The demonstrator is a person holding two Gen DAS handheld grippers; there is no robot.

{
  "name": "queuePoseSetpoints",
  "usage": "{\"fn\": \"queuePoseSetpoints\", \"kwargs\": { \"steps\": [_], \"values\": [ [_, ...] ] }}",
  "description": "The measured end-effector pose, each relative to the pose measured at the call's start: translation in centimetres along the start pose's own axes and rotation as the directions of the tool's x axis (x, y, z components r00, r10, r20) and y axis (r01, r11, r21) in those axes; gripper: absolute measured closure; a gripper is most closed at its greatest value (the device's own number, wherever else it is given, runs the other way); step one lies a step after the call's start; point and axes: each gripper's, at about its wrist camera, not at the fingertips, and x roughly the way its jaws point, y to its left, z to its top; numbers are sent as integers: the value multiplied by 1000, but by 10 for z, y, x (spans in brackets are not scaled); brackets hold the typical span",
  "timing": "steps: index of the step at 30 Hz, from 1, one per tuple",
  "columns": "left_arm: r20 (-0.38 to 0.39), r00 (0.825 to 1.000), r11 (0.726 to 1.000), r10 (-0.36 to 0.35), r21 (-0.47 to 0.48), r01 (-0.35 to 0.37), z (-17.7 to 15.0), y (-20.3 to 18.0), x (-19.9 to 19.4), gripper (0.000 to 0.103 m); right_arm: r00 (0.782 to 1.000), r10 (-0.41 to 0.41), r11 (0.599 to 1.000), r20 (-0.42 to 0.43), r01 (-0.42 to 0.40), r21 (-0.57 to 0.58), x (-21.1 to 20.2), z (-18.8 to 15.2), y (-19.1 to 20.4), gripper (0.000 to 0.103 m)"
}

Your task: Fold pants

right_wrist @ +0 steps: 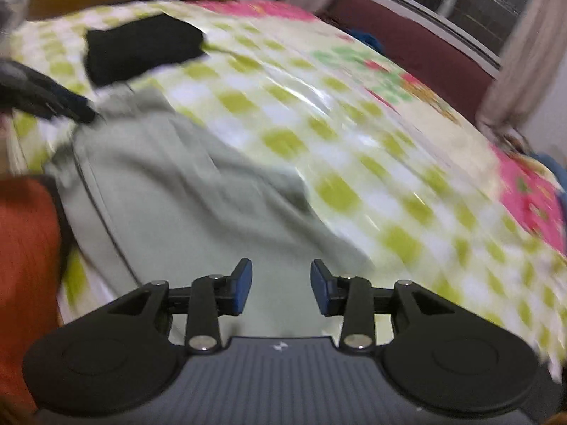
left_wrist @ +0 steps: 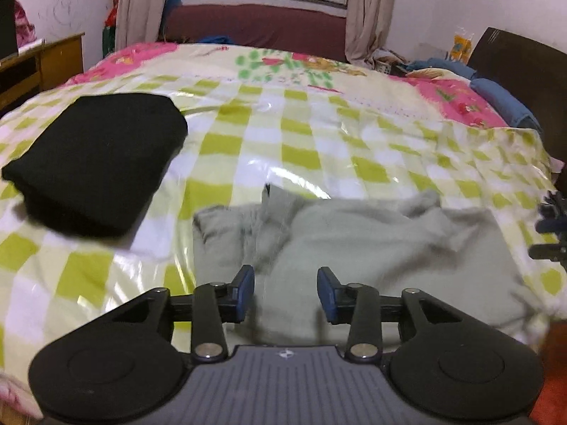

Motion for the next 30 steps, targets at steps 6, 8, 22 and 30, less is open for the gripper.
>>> {"fn": "queuePoseSetpoints", "kwargs": {
  "steps": [6,8,22,30],
  "values": [
    [-70,998,998,8,-62,-12,-1,15,37,49,974,210,972,89,-198,-126,60,72,24,63],
    [-64,998,998,8,-56,-12,-3,14,32,49,946,310,945,92,-295,-141,82,96,30,61],
    [-25,999,1000,-25,-5,25,-21,14,23,41,827,559,807,-51,-558,-192,153,139,68,79],
    [19,998,998,-59,-31,60,-21,22,18,40,829,559,783,-13,-533,-320,107,136,75,98]
  ]
}}
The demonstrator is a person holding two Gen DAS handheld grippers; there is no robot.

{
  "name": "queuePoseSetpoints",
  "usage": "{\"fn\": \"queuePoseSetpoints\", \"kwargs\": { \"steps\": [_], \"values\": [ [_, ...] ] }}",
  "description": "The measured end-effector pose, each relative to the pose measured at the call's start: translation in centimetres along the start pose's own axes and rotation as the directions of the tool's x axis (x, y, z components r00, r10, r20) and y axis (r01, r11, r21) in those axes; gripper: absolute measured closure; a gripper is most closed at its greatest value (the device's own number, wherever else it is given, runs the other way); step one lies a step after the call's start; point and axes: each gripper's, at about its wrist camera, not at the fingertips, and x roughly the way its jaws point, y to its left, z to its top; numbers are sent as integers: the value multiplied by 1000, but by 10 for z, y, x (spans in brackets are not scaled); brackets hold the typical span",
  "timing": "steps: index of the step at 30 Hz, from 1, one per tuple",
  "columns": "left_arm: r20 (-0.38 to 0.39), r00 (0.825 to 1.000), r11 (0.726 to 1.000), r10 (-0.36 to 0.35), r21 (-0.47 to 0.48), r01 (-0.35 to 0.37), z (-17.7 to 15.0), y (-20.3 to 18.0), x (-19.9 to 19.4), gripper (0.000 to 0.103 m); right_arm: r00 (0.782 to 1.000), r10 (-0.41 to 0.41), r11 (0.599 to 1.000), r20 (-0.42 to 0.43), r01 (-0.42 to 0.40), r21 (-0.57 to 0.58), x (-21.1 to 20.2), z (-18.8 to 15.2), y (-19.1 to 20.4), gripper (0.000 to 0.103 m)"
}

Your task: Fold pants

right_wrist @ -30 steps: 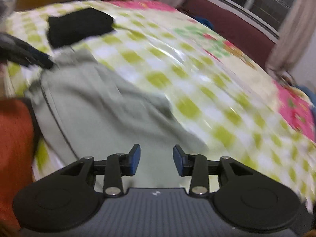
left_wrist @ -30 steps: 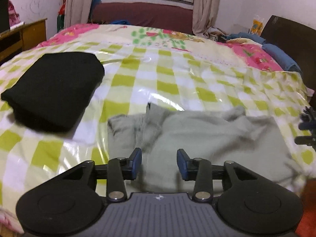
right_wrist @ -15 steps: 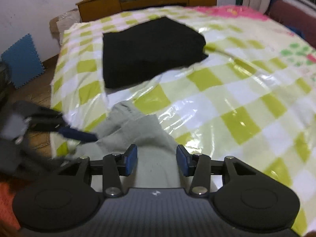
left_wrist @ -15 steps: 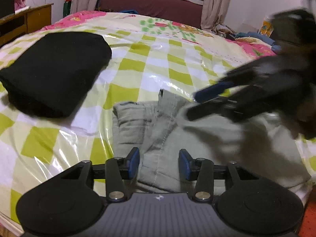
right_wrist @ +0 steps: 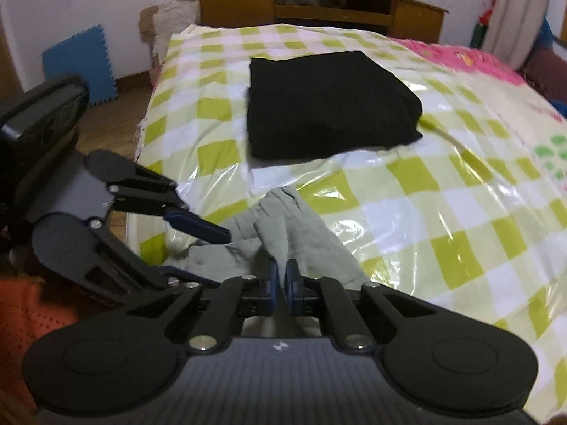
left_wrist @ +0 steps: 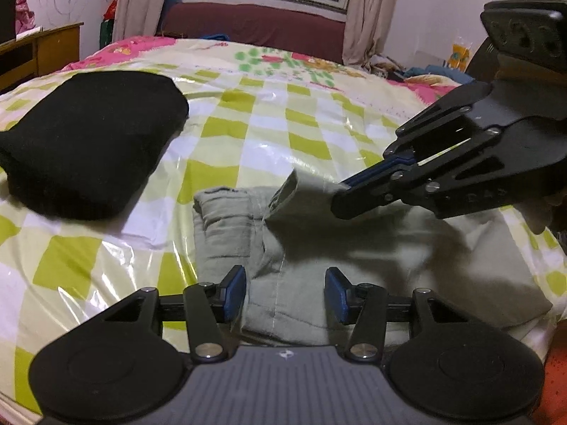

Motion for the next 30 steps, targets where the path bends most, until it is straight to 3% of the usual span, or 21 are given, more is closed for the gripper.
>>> {"fn": "queuePoseSetpoints", "kwargs": {
  "steps": [4,8,10,11,14,16,18,20,24,27,30],
  "values": [
    [6,1000,999,12,34,-13,2,-4,7,40,999,-29,999,-43,27,-45,16,4,-2,96],
    [8,1000,999,12,41,-12,3,-7,7,40,997,-43,999,-68,42,-13,28,2,-15,83],
    [9,1000,999,8,31,-8,2,-6,5,40,996,-38,999,-78,41,36,30,-3,-26,71],
    [6,1000,1000,5,23,-5,2,-5,5,40,995,-28,997,-97,35,66,34,-6,-33,63],
    [4,1000,1000,3,22,-3,2,-6,7,40,991,73,985,-110,-54,167,43,-12,-48,62],
    [2,1000,1000,0,23,-1,3,-7,8,40,987,115,976,-110,-91,199,49,-13,-51,66],
    [-2,1000,1000,-2,23,2,2,-7,8,40,986,121,973,-115,-95,212,55,-12,-53,86],
    [-6,1000,1000,2,25,-2,2,-7,9,40,987,122,968,-101,-95,233,51,-9,-54,96],
    [12,1000,1000,-4,10,4,4,-6,2,40,990,138,981,-24,-133,140,19,2,-30,97],
    [48,999,1000,-15,-7,16,4,-4,-5,40,987,158,987,-27,-158,7,4,13,-3,98],
    [59,998,1000,-14,-15,15,3,-3,-2,34,986,162,985,-29,-163,-49,4,17,2,98]
  ]
}}
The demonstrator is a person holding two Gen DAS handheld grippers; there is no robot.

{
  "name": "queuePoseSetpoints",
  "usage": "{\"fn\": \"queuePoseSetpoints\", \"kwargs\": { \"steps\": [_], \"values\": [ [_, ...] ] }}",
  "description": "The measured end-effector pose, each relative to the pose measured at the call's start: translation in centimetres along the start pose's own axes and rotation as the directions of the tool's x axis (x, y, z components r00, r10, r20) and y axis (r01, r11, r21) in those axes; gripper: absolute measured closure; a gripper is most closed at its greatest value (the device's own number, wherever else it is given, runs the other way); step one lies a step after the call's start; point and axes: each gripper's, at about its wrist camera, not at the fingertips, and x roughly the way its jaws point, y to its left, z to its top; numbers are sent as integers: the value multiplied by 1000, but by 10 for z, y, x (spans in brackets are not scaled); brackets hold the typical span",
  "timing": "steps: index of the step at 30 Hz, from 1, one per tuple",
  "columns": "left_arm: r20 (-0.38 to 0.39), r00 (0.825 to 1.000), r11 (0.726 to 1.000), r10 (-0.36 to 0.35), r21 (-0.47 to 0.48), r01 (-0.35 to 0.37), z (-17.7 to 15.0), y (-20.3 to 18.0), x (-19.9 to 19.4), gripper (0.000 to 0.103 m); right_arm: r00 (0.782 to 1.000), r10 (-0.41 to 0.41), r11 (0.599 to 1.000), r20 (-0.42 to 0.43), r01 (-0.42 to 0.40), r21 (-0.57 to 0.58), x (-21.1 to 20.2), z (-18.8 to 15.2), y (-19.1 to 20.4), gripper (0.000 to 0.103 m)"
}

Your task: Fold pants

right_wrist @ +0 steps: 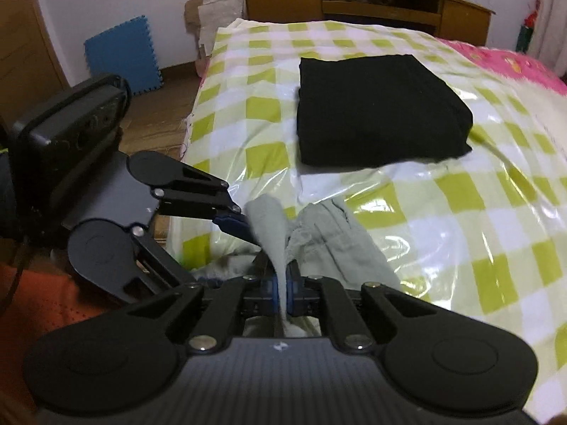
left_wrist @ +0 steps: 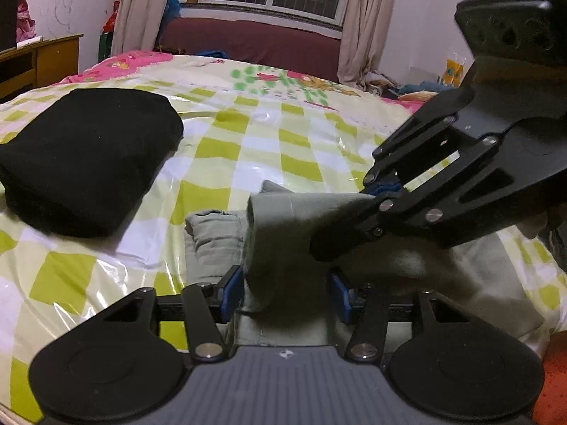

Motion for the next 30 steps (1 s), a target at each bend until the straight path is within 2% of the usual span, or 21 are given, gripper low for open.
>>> {"fn": "queuePoseSetpoints", "kwargs": {
  "steps": [3,6,11,15,17,18,19,20,22,25,28,30],
  "values": [
    [-4,1000,1000,13,-14,-13,0,4,12,33,1000,25,1000,10,-25,8,-3,3,-7,98],
    [35,999,1000,-3,1,3,7,4,9,32,999,41,999,7,-41,-33,-20,4,-1,98],
    [101,993,992,-53,119,41,12,-4,-4,20,999,34,999,24,-33,-29,-53,4,4,98],
    [58,987,968,-149,211,134,12,-17,-7,20,999,42,997,11,-41,-64,-64,7,14,98],
    [24,986,957,-165,245,154,12,-25,-7,38,999,42,996,9,-41,-84,-65,9,18,98],
    [-12,986,953,-167,255,165,11,-28,-7,63,999,33,996,10,-32,-85,-64,10,17,98],
    [-50,985,953,-163,251,170,11,-30,-6,80,1000,21,996,10,-20,-83,-61,12,14,98],
    [-81,984,957,-156,236,171,9,-30,-6,81,1000,10,997,11,-9,-79,-57,13,10,97],
    [-92,985,969,-148,183,163,6,-25,-11,81,1000,5,999,25,-4,-51,-45,16,-2,97],
    [-99,985,988,-141,42,146,8,-3,-9,82,998,44,999,41,-45,12,-14,21,-17,97],
    [-94,983,986,-157,-69,151,10,14,-4,82,998,53,997,24,-54,46,21,20,-26,97],
    [-93,980,981,-179,-97,170,8,16,-4,82,999,46,996,-6,-45,73,43,14,-32,97]
  ]
}}
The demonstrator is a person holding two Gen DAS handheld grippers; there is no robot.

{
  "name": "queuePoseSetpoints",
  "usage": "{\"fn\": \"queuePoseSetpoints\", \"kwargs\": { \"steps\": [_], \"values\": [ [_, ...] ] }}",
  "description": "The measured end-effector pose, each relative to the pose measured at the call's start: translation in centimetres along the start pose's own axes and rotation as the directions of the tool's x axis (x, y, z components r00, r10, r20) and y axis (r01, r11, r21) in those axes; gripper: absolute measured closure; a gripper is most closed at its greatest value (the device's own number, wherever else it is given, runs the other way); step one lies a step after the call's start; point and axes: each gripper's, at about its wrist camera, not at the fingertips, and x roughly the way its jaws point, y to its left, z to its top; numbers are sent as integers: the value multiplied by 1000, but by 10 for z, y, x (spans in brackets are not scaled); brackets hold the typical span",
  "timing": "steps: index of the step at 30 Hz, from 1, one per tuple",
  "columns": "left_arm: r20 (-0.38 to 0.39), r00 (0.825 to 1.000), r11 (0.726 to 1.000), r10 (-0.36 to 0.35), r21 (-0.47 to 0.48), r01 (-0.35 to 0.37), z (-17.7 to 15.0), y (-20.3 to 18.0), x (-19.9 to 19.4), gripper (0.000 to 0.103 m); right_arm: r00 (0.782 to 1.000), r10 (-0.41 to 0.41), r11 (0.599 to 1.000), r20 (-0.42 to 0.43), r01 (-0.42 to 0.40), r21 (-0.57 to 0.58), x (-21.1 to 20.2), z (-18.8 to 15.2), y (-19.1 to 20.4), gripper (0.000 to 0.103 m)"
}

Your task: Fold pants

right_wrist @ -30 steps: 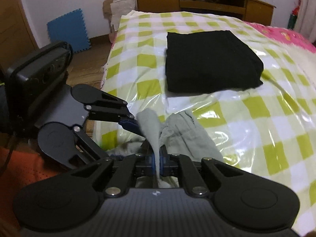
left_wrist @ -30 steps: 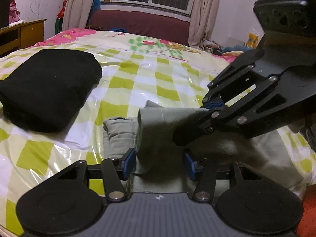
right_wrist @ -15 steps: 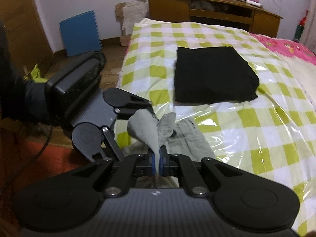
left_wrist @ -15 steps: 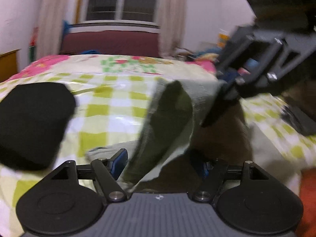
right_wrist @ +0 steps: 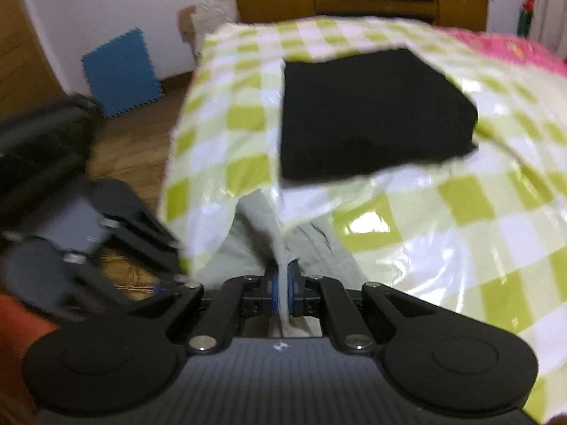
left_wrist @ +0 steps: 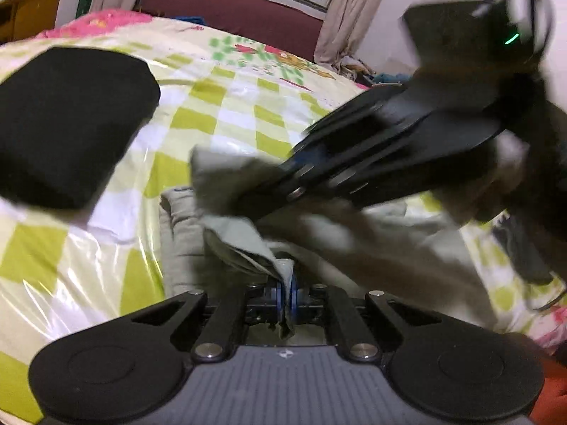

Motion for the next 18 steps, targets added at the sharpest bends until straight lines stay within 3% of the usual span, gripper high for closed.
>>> {"fn": "queuePoseSetpoints", "kwargs": {
  "steps": [5,10,14,16,18],
  "values": [
    [1,1000,999,-8,-54,8,-1,10,-7,83,1000,14,999,-3,-14,50,4,-6,-14,96],
    [28,993,982,-111,-153,114,8,22,-32,83,995,80,997,58,-81,15,-37,3,2,96],
    [57,981,963,-185,-187,192,15,25,-53,83,996,56,998,64,-54,-37,-49,9,2,96],
    [49,986,970,-161,-179,167,18,31,-50,83,1000,16,1000,18,-15,-17,-33,10,-6,86],
    [-51,993,976,-109,-197,97,17,45,-29,83,997,-65,998,-44,64,-20,-4,7,-5,76]
  ]
}}
